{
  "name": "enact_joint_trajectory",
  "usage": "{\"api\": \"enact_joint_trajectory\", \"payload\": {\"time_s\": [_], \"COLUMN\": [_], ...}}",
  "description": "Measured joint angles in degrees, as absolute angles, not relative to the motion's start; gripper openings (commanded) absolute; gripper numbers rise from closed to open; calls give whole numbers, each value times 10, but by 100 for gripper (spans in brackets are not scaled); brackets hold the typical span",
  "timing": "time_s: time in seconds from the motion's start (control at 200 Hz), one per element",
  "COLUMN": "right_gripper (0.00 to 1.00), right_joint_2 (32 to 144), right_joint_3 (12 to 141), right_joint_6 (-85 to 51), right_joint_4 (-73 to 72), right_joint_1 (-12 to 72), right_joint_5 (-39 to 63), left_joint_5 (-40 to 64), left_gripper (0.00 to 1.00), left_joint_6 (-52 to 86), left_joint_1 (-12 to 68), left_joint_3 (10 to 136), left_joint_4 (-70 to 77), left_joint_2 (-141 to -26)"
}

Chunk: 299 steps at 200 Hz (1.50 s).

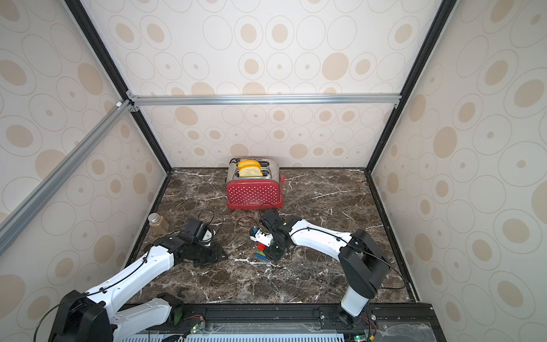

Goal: Assemble the number 5 with lego
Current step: Assemble the lego brick with the lego brick.

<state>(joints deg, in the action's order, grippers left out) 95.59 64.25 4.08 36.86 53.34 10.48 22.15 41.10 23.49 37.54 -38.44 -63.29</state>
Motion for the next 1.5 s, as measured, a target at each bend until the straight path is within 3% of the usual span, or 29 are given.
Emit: {"api": "enact_joint_trajectory", "payload": {"time_s": [1.497], "right_gripper": [32], "right_joint_2": [1004], "right_joint_3": [683], "right_joint_6": [8], "right_joint_4": [383], "right_joint_1": [542], "right_joint_5": [63], "left_joint_5": [220], "left_gripper": [51], "left_joint_6": [411], "left_joint_1": [235], "left_joint_3": [372], "left_joint_4": [-387], "left_joint_2": [-603]}}
